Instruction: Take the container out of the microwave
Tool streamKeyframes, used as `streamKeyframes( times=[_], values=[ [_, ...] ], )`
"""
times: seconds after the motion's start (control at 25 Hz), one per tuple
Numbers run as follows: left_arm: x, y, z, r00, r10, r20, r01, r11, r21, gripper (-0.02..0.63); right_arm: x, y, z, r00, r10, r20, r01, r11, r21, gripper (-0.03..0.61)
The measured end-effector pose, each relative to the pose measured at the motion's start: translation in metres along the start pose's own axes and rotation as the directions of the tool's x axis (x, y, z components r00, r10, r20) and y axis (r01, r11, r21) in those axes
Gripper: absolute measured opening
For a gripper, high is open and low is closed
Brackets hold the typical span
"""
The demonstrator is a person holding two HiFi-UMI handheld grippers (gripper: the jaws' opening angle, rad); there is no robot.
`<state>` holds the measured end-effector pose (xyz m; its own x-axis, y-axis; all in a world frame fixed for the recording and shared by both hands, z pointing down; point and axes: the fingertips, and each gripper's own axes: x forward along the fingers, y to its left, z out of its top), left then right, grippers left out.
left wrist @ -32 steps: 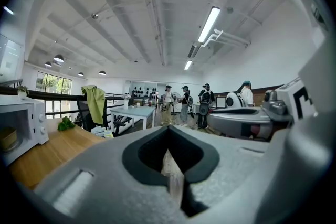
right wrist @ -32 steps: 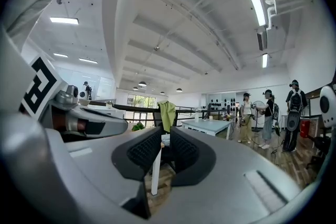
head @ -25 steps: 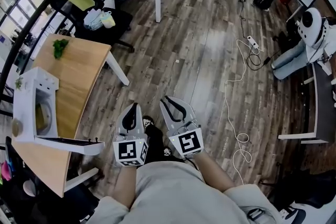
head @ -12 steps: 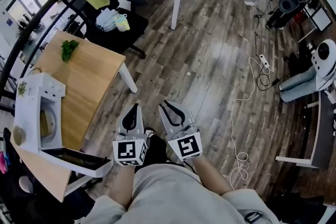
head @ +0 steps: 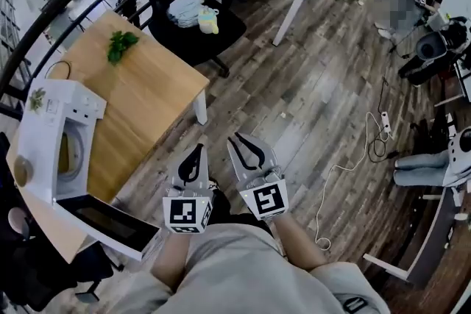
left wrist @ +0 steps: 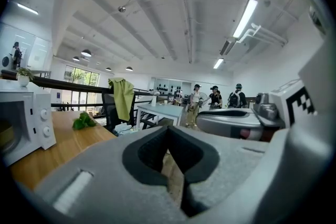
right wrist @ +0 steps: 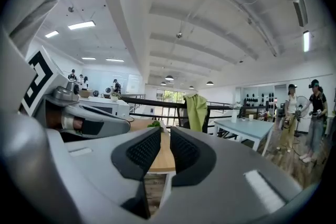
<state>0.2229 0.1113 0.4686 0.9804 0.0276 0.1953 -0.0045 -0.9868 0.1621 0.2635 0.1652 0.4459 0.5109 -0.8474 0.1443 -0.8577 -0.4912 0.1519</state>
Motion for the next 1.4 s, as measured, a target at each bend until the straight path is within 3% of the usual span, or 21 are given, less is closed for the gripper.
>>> streamKeyframes(
  times=[0.24,0.44,0.64,0.76,0.96,1.12,1.28,1.4],
  values=[
    [0.003,0.049,-0.003,0.993,0.12,-0.002,-0.12,0.992,-0.049,0.003,0.058,0.022,0.002,0.99,0.138,-0.014,-0.139,0.99,-0.038,0.074],
    [0.001,0.083,0.001,0.974,0.226,0.004,-0.225,0.972,-0.07,0.003,0.091,0.036,0.008,0.97,0.243,-0.011,-0.243,0.969,-0.045,0.074],
    [0.001,0.122,0.004,0.938,0.347,0.002,-0.345,0.935,-0.085,0.003,0.134,0.049,0.014,0.936,0.351,0.009,-0.35,0.935,-0.062,0.074],
    [0.002,0.147,0.006,0.906,0.423,-0.002,-0.422,0.902,-0.094,0.003,0.162,0.065,0.018,0.897,0.441,0.019,-0.438,0.895,-0.084,0.074],
    [-0.001,0.19,0.008,0.827,0.561,-0.013,-0.558,0.82,-0.125,0.003,0.206,0.095,0.019,0.811,0.585,0.023,-0.582,0.81,-0.073,0.074],
    [-0.006,0.213,0.006,0.748,0.663,-0.035,-0.66,0.738,-0.139,0.003,0.23,0.119,0.023,0.718,0.695,0.028,-0.693,0.718,-0.061,0.072],
    [-0.018,0.231,0.004,0.646,0.761,-0.053,-0.758,0.633,-0.158,0.003,0.249,0.147,0.031,0.6,0.799,0.036,-0.794,0.6,-0.099,0.072],
    [-0.038,0.238,0.0,0.553,0.83,-0.072,-0.826,0.536,-0.175,0.003,0.254,0.169,0.028,0.514,0.857,0.03,-0.852,0.514,-0.097,0.072]
  ],
)
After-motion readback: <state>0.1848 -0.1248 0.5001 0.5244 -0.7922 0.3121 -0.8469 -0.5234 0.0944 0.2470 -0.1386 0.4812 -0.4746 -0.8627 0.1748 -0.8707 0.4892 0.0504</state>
